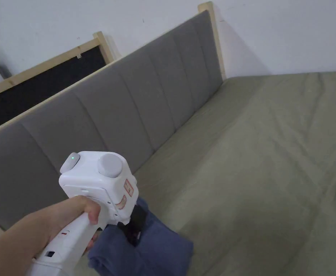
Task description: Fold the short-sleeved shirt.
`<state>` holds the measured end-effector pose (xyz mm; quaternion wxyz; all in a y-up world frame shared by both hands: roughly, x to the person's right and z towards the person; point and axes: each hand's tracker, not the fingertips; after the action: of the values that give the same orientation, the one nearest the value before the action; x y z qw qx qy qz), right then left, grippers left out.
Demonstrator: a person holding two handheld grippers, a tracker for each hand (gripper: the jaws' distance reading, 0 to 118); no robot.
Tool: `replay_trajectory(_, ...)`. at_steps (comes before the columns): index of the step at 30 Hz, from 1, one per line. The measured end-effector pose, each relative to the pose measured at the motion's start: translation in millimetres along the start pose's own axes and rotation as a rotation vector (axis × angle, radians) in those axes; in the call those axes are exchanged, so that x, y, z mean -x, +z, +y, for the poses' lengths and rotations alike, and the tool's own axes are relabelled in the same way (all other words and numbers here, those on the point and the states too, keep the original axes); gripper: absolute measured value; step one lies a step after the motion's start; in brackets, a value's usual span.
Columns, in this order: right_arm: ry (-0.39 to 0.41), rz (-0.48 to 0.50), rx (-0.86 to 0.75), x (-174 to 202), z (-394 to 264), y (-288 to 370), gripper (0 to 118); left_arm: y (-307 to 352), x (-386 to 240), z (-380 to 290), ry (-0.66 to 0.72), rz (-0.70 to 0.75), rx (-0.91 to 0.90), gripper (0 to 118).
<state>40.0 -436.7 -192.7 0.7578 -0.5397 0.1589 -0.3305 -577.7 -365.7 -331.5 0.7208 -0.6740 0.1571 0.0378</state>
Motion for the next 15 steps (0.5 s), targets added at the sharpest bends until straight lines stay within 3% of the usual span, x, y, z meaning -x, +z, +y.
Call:
replay_trajectory(4, 0.003, 0.012, 0.044, 11.0, 5.6, -19.2, 0, -28.0, 17.1, 11.7, 0.007, 0.001, 0.017, 34)
replay_trajectory(7, 0.048, -0.019, 0.049, 19.3, 7.9, -21.5, 0, -41.0, 15.8, 8.4, 0.007, 0.035, 0.005, 34)
replay_trajectory(11, 0.071, -0.028, 0.028, 22.2, 7.9, -7.4, 0, -25.4, 21.2, -5.4, 0.006, 0.025, -0.07, 42)
replay_trajectory(13, 0.074, -0.028, 0.006, 21.8, 5.4, 5.1, 0, -8.6, 23.2, -14.9, 0.006, 0.024, -0.115, 52)
replay_trajectory(15, 0.083, -0.034, -0.022, 22.8, 1.6, 18.4, 0, 13.5, 19.9, -24.4, -0.024, 0.114, -0.154, 56)
